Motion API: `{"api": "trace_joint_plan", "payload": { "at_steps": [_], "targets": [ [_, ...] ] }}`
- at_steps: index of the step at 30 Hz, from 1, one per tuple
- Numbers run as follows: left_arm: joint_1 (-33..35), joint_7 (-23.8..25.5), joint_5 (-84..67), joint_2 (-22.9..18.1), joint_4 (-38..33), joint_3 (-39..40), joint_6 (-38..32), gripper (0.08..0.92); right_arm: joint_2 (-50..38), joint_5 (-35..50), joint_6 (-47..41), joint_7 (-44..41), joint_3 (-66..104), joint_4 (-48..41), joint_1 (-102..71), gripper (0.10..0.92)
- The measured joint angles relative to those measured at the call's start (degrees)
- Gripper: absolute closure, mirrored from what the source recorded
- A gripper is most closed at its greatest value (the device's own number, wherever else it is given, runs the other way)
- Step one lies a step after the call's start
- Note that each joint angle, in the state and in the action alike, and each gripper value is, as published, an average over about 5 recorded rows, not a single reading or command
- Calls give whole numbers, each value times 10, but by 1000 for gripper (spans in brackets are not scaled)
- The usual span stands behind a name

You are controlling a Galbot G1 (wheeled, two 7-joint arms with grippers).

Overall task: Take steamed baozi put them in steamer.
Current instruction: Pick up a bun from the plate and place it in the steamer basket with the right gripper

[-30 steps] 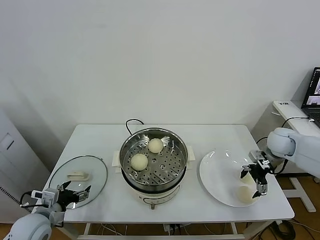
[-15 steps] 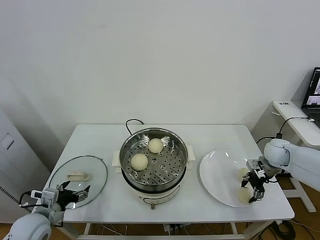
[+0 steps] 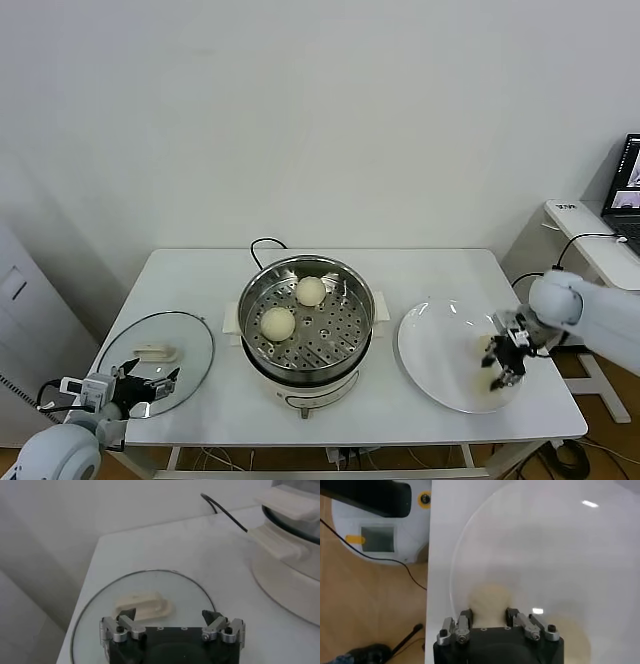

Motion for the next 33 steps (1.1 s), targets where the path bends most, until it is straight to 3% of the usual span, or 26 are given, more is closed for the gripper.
{"api": "trace_joint_plan", "payload": {
  "at_steps": [8, 16, 33],
  "targets": [
    [-3, 0, 0, 1, 4, 5, -1, 177, 56, 42, 54, -1, 19, 4, 93, 601],
    [-3, 0, 0, 1, 5, 7, -3, 177, 143, 58, 165, -12, 47, 8, 131, 589],
    [-8, 1, 1, 2, 13, 9, -5, 177, 300, -38, 392, -23, 45, 46, 133, 575]
  ]
}}
